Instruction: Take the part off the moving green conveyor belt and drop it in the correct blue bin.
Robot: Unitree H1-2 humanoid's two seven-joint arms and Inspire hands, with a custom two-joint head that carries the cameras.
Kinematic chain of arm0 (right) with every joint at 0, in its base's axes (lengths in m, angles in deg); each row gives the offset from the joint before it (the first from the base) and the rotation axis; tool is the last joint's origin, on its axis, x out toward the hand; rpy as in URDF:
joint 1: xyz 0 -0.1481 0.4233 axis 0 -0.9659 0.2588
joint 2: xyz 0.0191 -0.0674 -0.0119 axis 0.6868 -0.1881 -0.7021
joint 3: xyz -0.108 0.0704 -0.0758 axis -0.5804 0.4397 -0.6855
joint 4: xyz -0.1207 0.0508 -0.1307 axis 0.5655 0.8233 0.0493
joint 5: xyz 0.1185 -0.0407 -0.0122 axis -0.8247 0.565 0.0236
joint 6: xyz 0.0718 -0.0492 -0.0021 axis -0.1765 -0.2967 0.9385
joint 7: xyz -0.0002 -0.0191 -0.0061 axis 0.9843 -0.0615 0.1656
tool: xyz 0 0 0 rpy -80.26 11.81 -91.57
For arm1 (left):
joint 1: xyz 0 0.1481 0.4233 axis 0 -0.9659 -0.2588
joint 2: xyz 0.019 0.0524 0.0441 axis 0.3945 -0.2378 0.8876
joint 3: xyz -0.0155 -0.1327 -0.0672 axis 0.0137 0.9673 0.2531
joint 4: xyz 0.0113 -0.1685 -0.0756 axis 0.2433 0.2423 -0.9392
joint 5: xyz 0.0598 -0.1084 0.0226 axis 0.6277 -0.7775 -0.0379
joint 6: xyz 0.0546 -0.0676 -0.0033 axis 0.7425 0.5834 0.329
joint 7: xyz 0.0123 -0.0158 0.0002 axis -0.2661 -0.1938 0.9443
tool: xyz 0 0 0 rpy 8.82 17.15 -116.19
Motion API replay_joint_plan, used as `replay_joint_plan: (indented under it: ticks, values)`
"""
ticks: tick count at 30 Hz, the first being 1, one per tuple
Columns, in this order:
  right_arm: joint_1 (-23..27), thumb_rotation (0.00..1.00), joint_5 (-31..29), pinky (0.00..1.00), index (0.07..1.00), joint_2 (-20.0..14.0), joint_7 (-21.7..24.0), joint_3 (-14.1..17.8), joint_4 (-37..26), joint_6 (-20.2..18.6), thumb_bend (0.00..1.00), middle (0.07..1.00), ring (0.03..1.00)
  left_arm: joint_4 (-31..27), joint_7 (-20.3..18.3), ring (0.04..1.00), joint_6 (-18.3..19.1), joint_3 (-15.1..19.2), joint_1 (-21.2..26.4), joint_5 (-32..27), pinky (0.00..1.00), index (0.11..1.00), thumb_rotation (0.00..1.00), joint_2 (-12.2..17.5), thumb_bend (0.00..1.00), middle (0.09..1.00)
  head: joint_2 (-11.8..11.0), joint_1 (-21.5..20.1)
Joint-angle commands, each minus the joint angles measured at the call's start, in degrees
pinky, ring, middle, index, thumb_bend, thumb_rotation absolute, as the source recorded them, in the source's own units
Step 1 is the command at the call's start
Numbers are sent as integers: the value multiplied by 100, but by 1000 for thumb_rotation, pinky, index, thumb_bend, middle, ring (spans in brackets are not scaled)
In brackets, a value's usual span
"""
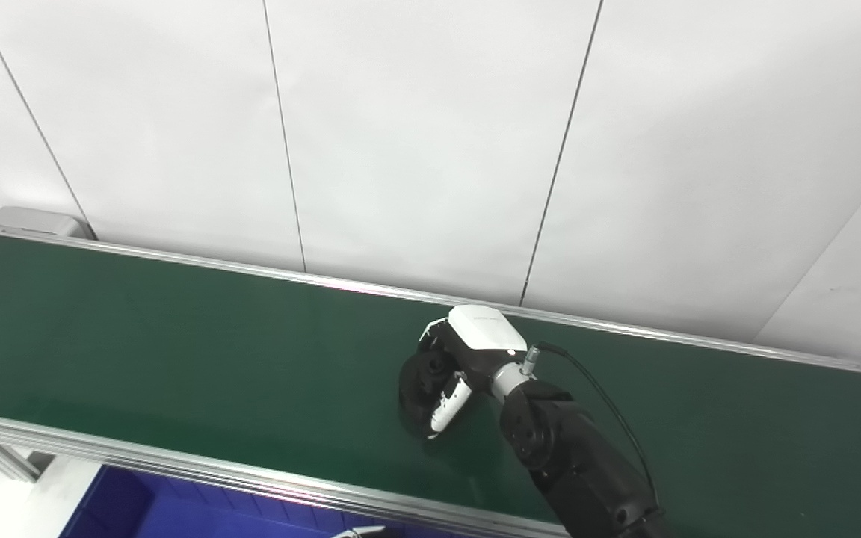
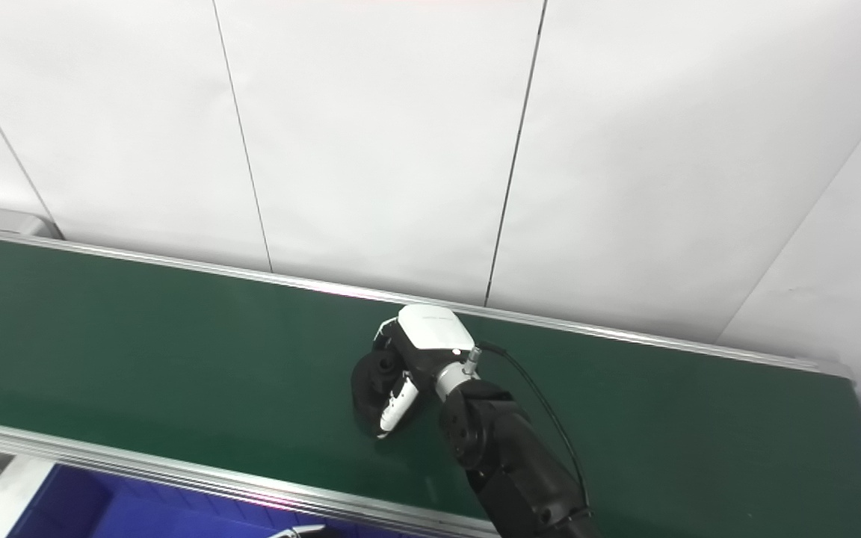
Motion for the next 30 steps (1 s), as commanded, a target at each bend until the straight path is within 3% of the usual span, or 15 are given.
replay_joint_plan:
  ticks: [1,7,10,14,20,22,23,29,30]
  values:
    - [40,0,103,314,536,83,-169,-61,-134,4,515,465,391,-204,25,780,-195,-9,-48,22,654,802,397,-16,897,842,10,-5]
    - [-225,0,15,246,539,101,-455,135,-578,35,511,448,372,-265,127,795,-195,-8,-85,81,715,792,406,-6,914,828,100,-92]
    - [-464,0,3,275,535,59,-439,280,-1118,-68,511,475,380,-318,161,807,-196,-25,-100,87,740,792,401,10,918,830,182,-134]
    - [-986,0,117,310,548,-56,-407,507,-2203,-223,509,490,375,-393,101,820,-195,-16,-120,11,753,803,391,21,906,840,393,-235]
    - [-1843,0,293,261,557,-146,-173,911,-4005,-545,505,472,354,-475,116,829,-196,-16,-96,78,765,825,431,51,876,855,762,-388]
    - [-2128,0,286,252,504,-134,-82,1063,-4533,-629,512,510,390,-511,119,842,-196,-8,-115,64,791,834,443,44,865,860,881,-420]
    - [-2289,0,224,247,497,-113,-57,1158,-4792,-661,514,513,396,-541,127,845,-196,-9,-125,68,798,836,445,48,863,861,1052,-457]
    - [-3423,0,52,274,552,-87,56,1513,-6013,-616,505,464,359,-805,190,873,-196,-12,-191,57,846,862,484,43,822,881,1553,-551]
    - [-3608,0,49,279,553,-85,68,1535,-6135,-586,505,463,359,-838,210,875,-196,-12,-189,60,847,859,483,30,825,879,1553,-551]
